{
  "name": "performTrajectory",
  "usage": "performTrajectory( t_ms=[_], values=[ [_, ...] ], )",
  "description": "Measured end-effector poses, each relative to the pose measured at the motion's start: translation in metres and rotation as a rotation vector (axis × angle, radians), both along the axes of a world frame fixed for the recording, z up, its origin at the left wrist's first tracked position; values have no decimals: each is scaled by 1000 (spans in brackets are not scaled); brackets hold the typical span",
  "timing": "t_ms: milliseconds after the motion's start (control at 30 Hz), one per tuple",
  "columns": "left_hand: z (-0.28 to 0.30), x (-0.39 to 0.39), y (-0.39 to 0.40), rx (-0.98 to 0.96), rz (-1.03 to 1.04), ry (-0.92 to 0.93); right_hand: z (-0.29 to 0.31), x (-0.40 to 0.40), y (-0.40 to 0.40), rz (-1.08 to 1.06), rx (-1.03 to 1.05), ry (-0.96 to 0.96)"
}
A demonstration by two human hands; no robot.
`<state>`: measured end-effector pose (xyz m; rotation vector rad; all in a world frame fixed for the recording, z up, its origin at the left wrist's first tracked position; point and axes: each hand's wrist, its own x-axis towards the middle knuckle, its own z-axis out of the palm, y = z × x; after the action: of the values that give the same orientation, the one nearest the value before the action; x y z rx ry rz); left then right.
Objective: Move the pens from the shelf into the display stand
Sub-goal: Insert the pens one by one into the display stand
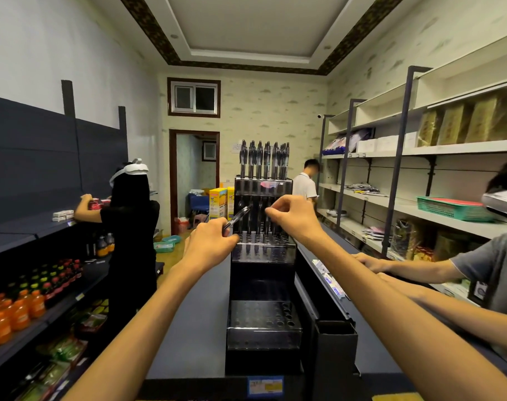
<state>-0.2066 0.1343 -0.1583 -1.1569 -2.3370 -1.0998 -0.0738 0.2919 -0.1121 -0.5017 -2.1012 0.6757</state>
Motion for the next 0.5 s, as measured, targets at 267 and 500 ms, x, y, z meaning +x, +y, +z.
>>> performTrajectory(
  t_ms=[267,500],
  values=[
    [4,8,4,-13,-65,-1,3,-7,-33,397,-371,-32],
    [9,4,-5,-31,-77,18,2,-17,-34,446,-540,130]
  ],
)
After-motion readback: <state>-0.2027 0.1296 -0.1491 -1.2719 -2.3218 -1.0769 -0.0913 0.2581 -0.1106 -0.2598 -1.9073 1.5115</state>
